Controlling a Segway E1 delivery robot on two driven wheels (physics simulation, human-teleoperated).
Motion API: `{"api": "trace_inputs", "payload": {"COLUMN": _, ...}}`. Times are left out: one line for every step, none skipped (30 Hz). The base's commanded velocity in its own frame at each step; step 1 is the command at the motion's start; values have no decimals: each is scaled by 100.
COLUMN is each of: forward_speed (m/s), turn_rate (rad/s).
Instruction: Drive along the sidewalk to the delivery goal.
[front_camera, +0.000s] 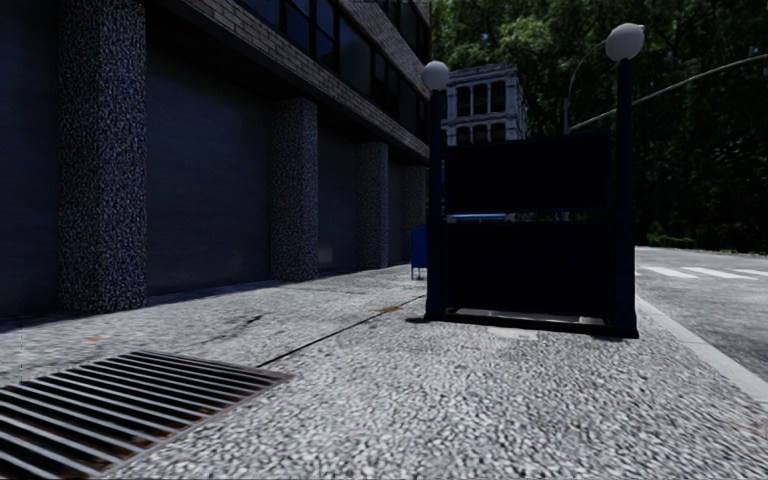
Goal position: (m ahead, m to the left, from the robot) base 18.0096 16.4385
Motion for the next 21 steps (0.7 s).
{"api": "trace_inputs", "payload": {"forward_speed": 0, "turn_rate": 69}}
{"api": "trace_inputs", "payload": {"forward_speed": 0, "turn_rate": 49}}
{"api": "trace_inputs", "payload": {"forward_speed": 0, "turn_rate": 0}}
{"api": "trace_inputs", "payload": {"forward_speed": 0, "turn_rate": 0}}
{"api": "trace_inputs", "payload": {"forward_speed": 0, "turn_rate": 0}}
{"api": "trace_inputs", "payload": {"forward_speed": 0, "turn_rate": 0}}
{"api": "trace_inputs", "payload": {"forward_speed": 0, "turn_rate": 0}}
{"api": "trace_inputs", "payload": {"forward_speed": 0, "turn_rate": 0}}
{"api": "trace_inputs", "payload": {"forward_speed": 0, "turn_rate": 0}}
{"api": "trace_inputs", "payload": {"forward_speed": 0, "turn_rate": 0}}
{"api": "trace_inputs", "payload": {"forward_speed": 0, "turn_rate": 0}}
{"api": "trace_inputs", "payload": {"forward_speed": 0, "turn_rate": 0}}
{"api": "trace_inputs", "payload": {"forward_speed": 15, "turn_rate": 0}}
{"api": "trace_inputs", "payload": {"forward_speed": 27, "turn_rate": 0}}
{"api": "trace_inputs", "payload": {"forward_speed": 33, "turn_rate": 0}}
{"api": "trace_inputs", "payload": {"forward_speed": 43, "turn_rate": 0}}
{"api": "trace_inputs", "payload": {"forward_speed": 48, "turn_rate": 0}}
{"api": "trace_inputs", "payload": {"forward_speed": 50, "turn_rate": 0}}
{"api": "trace_inputs", "payload": {"forward_speed": 50, "turn_rate": 0}}
{"api": "trace_inputs", "payload": {"forward_speed": 51, "turn_rate": 0}}
{"api": "trace_inputs", "payload": {"forward_speed": 51, "turn_rate": 0}}
